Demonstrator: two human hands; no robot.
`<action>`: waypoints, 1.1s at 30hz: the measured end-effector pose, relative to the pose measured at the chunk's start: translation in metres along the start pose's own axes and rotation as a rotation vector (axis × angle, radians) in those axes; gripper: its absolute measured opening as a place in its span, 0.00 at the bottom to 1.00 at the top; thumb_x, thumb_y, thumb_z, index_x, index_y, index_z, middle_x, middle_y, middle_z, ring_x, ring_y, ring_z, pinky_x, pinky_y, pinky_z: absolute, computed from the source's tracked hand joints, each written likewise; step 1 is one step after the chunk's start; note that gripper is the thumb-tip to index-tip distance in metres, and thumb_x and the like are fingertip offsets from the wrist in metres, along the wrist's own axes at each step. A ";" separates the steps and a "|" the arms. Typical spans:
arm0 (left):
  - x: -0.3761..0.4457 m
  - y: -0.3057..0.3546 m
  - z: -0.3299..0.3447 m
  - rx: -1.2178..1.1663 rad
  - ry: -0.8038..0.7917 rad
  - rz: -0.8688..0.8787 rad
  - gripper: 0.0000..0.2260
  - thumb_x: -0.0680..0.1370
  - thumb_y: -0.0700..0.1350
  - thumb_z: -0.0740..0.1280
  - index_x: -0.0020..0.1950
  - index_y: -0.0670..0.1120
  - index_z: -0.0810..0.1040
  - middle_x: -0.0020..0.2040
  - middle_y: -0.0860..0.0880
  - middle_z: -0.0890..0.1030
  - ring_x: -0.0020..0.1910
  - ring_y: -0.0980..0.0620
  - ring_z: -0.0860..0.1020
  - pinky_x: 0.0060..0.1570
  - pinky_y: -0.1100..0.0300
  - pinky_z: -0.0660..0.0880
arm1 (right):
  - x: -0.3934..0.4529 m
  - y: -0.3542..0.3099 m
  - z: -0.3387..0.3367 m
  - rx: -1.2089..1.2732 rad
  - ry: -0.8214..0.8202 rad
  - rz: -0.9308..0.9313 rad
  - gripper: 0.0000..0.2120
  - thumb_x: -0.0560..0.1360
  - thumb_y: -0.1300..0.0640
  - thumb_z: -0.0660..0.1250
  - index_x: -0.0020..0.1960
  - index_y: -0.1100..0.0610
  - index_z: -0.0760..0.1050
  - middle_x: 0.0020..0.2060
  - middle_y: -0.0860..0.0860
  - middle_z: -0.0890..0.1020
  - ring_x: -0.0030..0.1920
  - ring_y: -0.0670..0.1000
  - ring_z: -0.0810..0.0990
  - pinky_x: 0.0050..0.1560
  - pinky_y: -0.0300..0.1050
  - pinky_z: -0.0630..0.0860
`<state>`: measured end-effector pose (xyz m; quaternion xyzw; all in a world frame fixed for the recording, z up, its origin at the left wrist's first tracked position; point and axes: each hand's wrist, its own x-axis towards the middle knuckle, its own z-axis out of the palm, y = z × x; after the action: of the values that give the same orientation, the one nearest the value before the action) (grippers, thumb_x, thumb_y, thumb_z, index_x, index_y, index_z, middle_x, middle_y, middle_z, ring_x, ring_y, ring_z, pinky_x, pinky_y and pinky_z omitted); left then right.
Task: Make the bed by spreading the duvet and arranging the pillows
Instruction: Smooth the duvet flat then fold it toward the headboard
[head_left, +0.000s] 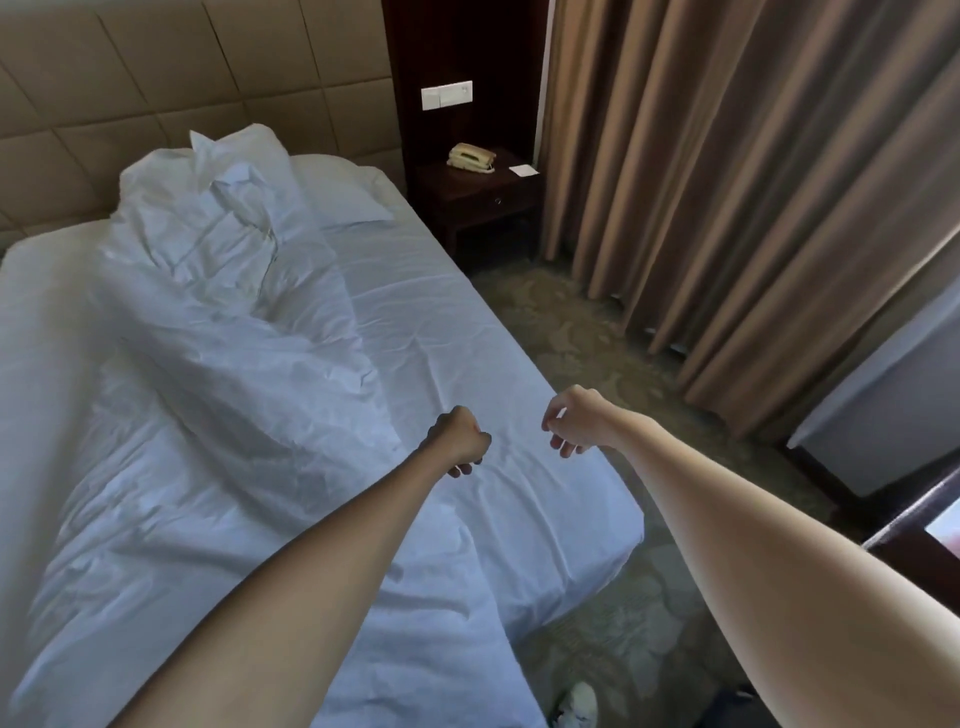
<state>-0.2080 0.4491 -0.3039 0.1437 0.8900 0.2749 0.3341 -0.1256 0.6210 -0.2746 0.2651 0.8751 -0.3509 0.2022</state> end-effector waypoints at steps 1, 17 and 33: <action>0.007 0.017 0.007 0.009 0.006 -0.006 0.09 0.76 0.43 0.62 0.49 0.38 0.78 0.42 0.43 0.84 0.32 0.46 0.81 0.39 0.54 0.81 | 0.005 0.012 -0.016 -0.014 -0.004 -0.009 0.14 0.78 0.64 0.55 0.53 0.60 0.78 0.40 0.54 0.85 0.35 0.49 0.85 0.33 0.39 0.79; 0.149 0.270 0.068 0.242 -0.038 0.128 0.10 0.80 0.45 0.62 0.50 0.40 0.77 0.43 0.44 0.83 0.35 0.49 0.81 0.35 0.59 0.78 | 0.085 0.124 -0.250 -0.027 0.125 0.008 0.13 0.76 0.63 0.54 0.46 0.57 0.78 0.38 0.54 0.86 0.38 0.53 0.86 0.42 0.46 0.84; 0.307 0.376 0.041 0.216 -0.018 -0.030 0.10 0.76 0.44 0.59 0.46 0.40 0.77 0.38 0.45 0.84 0.30 0.47 0.79 0.32 0.59 0.76 | 0.254 0.149 -0.364 -0.157 -0.065 -0.045 0.15 0.74 0.63 0.53 0.48 0.60 0.80 0.38 0.53 0.87 0.42 0.54 0.87 0.46 0.48 0.84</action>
<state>-0.3791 0.9034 -0.2677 0.1678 0.9134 0.1712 0.3289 -0.2935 1.0568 -0.2428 0.2171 0.8986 -0.2940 0.2426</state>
